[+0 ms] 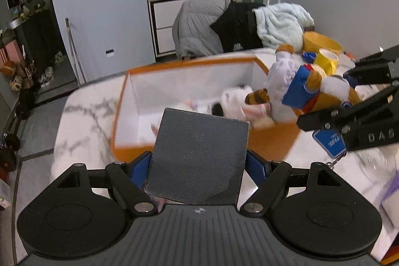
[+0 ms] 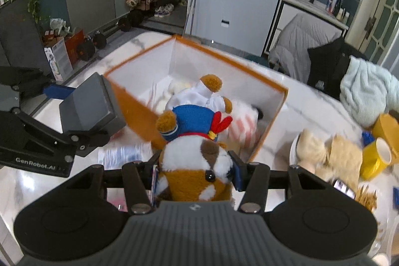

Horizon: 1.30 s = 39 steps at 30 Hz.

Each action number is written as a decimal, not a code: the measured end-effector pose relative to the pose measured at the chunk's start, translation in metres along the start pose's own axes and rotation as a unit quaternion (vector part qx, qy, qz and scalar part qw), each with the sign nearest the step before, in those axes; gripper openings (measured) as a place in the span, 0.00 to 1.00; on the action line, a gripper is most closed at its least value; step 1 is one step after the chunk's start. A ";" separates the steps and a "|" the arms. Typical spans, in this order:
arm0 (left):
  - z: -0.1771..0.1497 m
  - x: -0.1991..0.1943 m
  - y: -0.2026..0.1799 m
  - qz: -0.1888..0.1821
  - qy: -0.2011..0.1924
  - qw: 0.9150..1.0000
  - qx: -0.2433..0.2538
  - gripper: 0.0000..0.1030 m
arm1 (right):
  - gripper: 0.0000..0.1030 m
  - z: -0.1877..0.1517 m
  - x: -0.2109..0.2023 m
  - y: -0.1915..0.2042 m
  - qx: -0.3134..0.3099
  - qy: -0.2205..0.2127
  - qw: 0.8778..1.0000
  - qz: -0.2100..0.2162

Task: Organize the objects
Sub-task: 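Carry the grey box and duck plush into the orange box and release both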

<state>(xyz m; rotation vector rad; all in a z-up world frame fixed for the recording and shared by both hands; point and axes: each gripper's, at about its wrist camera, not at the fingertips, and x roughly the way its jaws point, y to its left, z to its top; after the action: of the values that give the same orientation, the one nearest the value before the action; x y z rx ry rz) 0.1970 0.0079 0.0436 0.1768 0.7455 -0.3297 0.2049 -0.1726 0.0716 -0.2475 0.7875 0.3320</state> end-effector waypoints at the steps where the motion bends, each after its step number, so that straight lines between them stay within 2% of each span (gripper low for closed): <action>1: 0.008 0.002 0.003 0.001 -0.003 1.000 -0.002 0.90 | 0.53 0.007 0.001 -0.002 0.000 -0.004 1.000 -0.001; 7: 0.048 0.023 0.021 0.009 -0.005 1.000 -0.020 0.90 | 0.54 0.044 0.014 -0.013 -0.003 -0.018 1.000 -0.007; 13: 0.066 0.055 0.033 0.010 0.012 0.999 -0.036 0.90 | 0.54 0.065 0.048 -0.027 0.011 -0.011 1.000 -0.010; 18: 0.067 0.082 0.039 0.021 0.038 0.998 -0.041 0.90 | 0.54 0.070 0.078 -0.033 0.022 -0.001 1.000 -0.005; 27: 0.061 0.123 0.037 0.028 0.082 0.996 -0.025 0.90 | 0.54 0.065 0.133 -0.034 0.035 0.035 0.999 0.011; 34: 0.053 0.151 0.035 0.052 0.119 0.992 -0.002 0.90 | 0.54 0.058 0.161 -0.028 0.030 0.057 0.998 0.018; 39: 0.049 0.159 0.038 0.054 0.123 0.991 -0.003 0.89 | 0.54 0.056 0.175 -0.026 0.030 0.067 0.997 0.021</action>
<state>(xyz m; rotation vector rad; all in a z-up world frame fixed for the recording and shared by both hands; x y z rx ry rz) 0.3507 -0.0071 -0.0294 0.2534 0.9759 -0.2036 0.3662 -0.1431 -0.0153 -0.1989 0.9341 0.3335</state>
